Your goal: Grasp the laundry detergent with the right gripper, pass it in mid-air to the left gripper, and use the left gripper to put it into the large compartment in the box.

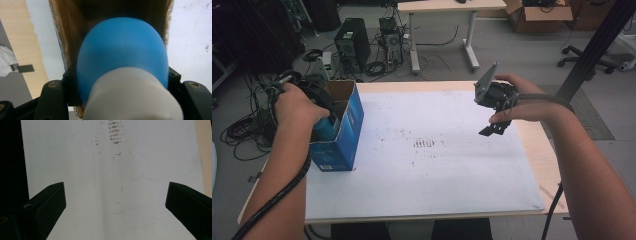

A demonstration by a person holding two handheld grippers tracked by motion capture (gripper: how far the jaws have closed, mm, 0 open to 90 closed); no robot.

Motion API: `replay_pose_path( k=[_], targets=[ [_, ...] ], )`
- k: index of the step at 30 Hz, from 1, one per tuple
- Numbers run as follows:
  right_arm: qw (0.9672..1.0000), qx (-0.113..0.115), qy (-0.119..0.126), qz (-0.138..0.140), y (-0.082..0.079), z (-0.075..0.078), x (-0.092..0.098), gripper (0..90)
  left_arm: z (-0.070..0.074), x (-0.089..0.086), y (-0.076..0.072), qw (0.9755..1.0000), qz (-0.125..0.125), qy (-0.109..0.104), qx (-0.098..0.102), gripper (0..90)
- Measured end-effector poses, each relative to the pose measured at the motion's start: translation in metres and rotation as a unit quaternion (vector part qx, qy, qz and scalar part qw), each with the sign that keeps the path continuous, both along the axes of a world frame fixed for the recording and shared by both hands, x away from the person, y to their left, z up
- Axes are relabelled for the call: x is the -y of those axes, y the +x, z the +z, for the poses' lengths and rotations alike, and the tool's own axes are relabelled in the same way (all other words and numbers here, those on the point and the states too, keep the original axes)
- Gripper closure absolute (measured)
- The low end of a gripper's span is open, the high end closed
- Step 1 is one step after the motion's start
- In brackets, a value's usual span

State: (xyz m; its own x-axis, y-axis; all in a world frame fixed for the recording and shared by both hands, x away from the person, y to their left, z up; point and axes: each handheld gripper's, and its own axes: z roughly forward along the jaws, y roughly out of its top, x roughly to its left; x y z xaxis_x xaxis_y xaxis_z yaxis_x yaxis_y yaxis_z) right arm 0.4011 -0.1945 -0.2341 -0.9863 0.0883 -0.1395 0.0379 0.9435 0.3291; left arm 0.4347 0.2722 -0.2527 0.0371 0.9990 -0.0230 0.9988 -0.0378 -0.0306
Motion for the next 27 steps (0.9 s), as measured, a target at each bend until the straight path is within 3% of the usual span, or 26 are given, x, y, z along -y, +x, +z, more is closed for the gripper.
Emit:
replay_pose_path(
  k=[27],
  targets=[
    [1.0000,0.000,0.003,0.005,-0.003,-0.006,-0.002,3.1,-0.031,-0.004,0.000,0.9999,0.005,0.003,-0.010,37.6]
  ],
)
